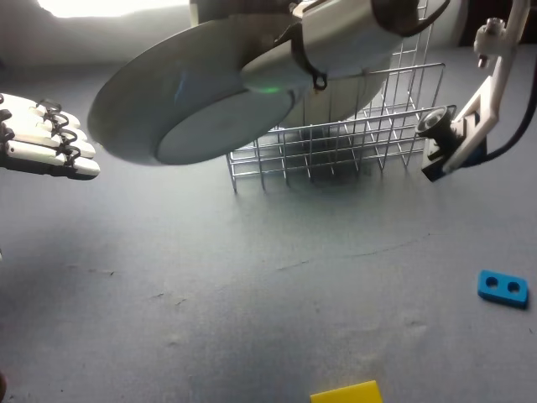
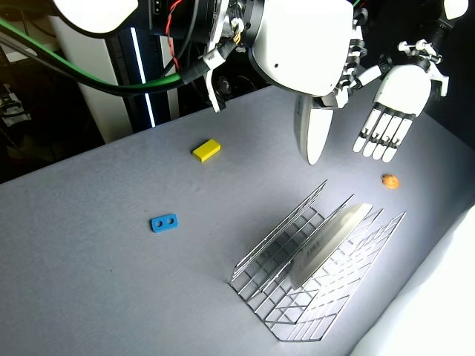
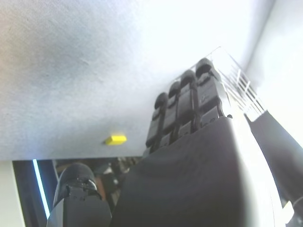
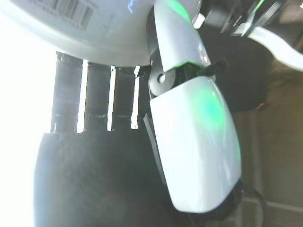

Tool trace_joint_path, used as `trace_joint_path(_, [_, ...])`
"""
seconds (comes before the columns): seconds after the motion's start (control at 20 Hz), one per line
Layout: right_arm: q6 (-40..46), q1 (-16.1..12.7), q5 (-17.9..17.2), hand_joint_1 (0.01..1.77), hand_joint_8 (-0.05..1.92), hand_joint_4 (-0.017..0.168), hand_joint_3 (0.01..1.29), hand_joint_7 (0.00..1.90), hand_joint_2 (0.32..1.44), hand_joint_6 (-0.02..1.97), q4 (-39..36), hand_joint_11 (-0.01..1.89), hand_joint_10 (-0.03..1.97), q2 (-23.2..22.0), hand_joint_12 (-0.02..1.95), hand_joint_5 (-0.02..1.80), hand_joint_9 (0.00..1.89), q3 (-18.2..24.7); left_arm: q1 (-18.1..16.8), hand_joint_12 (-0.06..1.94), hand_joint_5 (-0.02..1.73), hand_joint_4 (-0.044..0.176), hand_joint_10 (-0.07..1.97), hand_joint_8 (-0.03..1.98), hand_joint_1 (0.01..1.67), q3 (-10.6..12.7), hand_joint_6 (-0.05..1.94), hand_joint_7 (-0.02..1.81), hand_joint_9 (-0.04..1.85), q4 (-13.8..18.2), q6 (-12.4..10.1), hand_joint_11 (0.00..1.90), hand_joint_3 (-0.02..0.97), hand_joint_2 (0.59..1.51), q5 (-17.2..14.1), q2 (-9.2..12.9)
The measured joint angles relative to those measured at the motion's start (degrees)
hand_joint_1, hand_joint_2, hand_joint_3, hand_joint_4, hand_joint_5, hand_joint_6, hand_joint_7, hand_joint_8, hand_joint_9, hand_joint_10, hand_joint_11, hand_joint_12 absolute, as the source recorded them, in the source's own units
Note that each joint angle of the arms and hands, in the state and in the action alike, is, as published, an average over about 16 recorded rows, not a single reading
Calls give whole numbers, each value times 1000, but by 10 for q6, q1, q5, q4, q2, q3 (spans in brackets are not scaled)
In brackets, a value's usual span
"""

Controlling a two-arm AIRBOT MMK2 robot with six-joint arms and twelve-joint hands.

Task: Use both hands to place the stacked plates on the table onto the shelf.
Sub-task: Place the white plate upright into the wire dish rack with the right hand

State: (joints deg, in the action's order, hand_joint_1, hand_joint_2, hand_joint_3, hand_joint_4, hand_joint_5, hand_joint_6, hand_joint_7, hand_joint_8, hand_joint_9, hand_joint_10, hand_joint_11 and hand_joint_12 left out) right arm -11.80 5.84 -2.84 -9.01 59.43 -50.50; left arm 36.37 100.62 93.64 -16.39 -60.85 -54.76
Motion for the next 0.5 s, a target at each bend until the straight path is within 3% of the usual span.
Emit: trace_joint_path(0.5, [56, 1, 3, 1355, 1080, -8, 12, 889, 1081, 1113, 8, 820, 1230, 1, 1356, 754, 904, -63, 3, 7, 21, 4, 11, -5, 14, 0, 6, 18, 22, 0, 0, 17, 12, 998, 0, 0])
